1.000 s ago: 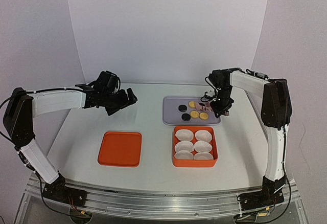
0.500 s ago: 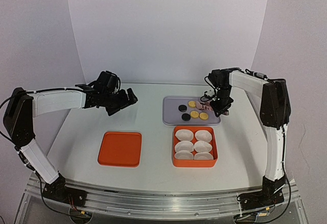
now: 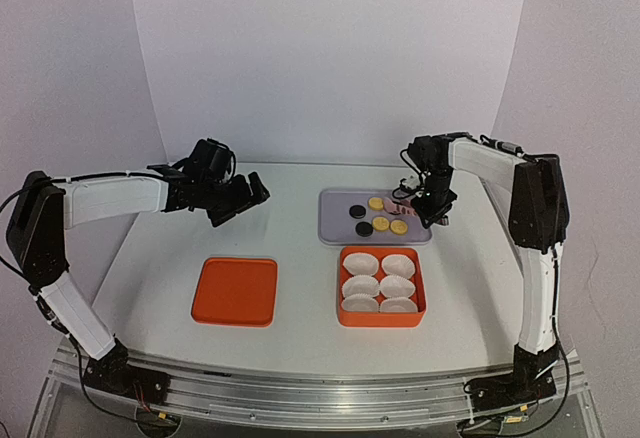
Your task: Pack the cookies
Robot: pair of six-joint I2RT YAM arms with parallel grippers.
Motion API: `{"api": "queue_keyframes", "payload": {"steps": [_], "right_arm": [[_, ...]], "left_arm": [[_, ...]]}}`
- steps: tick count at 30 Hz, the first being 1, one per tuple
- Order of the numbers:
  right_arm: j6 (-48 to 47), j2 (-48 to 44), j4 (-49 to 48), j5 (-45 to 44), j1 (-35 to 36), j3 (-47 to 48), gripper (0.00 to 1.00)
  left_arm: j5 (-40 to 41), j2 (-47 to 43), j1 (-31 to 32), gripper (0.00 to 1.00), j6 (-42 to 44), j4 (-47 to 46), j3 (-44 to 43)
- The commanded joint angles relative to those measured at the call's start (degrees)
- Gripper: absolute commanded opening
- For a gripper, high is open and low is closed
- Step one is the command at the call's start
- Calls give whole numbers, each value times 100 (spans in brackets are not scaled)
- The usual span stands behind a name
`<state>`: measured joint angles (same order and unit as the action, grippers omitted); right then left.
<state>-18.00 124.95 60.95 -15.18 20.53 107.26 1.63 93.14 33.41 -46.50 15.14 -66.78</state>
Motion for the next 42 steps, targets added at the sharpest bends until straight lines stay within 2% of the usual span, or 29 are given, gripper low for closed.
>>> {"api": "queue_keyframes", "payload": {"steps": [1,9,18,22,26,32,42], "right_arm": [[-13,-190,113,-12,-6,114,14],[151,-736,111,174,11,-198,0],[510,-1468,114,-85,336,-642,0],[964,-1925,339,-471,680,-863,0],[1491,-2340,601,-254,891,-1151,0],[2233,-2586,1558,-476,1197,-1066,0],[3240,-3100,3290,252,1894,-1094,0]], "left_arm": [[-5,-207,-27,100,-32,-81,-41],[-20,-337,-27,100,-15,-197,72],[-118,-376,-32,100,7,-383,187],[-229,-336,-27,100,50,-512,213],[-355,-296,-27,100,124,-579,214],[-475,-253,-27,100,179,-623,228],[-539,-149,-28,100,194,-682,278]]}}
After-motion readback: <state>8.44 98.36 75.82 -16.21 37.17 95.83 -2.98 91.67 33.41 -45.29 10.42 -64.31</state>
